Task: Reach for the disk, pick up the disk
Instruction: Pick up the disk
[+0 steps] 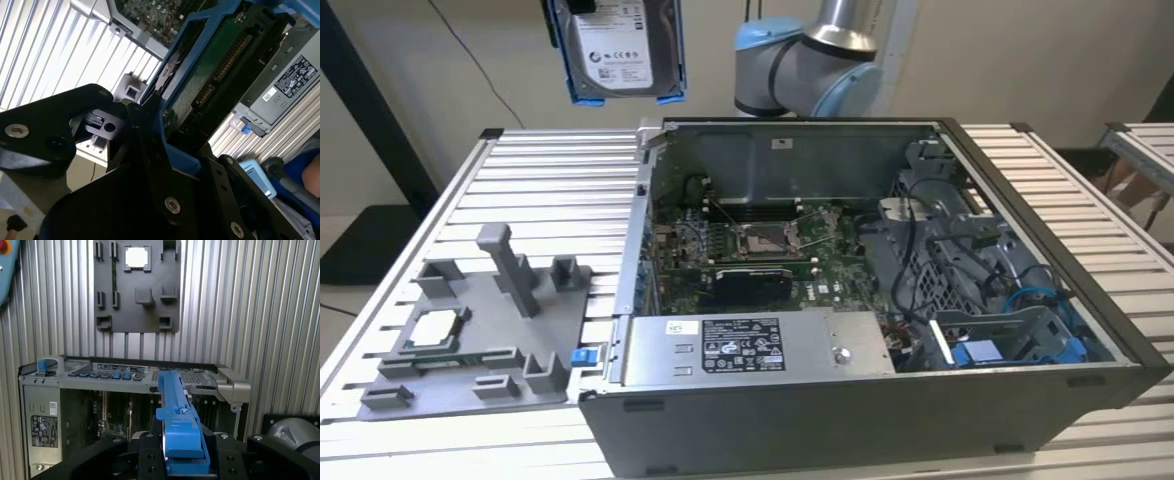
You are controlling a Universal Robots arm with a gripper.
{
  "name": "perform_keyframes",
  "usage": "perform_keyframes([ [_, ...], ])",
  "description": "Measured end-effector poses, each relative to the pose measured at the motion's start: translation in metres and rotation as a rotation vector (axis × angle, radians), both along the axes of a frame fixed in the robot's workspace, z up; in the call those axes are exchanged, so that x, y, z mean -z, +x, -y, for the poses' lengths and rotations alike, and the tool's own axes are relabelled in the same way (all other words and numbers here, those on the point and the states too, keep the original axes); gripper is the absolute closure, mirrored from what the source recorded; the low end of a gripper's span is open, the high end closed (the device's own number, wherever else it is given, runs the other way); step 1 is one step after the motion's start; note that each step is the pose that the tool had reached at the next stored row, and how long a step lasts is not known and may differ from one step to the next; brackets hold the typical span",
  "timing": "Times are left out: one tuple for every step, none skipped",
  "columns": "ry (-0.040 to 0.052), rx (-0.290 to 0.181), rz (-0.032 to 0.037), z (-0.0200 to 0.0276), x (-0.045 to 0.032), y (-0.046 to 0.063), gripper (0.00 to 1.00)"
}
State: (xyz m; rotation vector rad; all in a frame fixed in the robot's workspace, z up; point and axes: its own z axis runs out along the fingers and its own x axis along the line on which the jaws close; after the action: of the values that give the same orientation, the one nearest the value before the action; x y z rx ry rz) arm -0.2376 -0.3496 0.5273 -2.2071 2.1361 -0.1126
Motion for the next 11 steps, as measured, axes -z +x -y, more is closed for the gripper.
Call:
perform_keyframes([
  [0.0001, 0.000, 0.0000, 0.0000, 0.0000, 0.003, 1.00],
  [0.0000, 0.000, 0.0000, 0.0000, 0.0000, 0.005, 1.00],
  [-0.0001, 0.000, -0.0001, 0.0000, 0.0000, 0.008, 1.00],
  [-0.0003, 0.000, -0.0001, 0.0000, 0.0000, 0.010, 1.00],
  [-0.0003, 0.000, -0.0001, 0.0000, 0.0000, 0.013, 1.00],
  [-0.0003, 0.000, 0.0000, 0.0000, 0.0000, 0.015, 1.00],
  [-0.0004, 0.000, 0.0000, 0.0000, 0.0000, 0.018, 1.00],
  [-0.0004, 0.000, -0.0001, 0.0000, 0.0000, 0.020, 1.00],
  [-0.0005, 0.000, -0.0001, 0.0000, 0.0000, 0.022, 1.00],
  [-0.0005, 0.000, -0.0001, 0.0000, 0.0000, 0.024, 1.00],
  [-0.0004, 0.000, 0.0000, 0.0000, 0.0000, 0.026, 1.00],
])
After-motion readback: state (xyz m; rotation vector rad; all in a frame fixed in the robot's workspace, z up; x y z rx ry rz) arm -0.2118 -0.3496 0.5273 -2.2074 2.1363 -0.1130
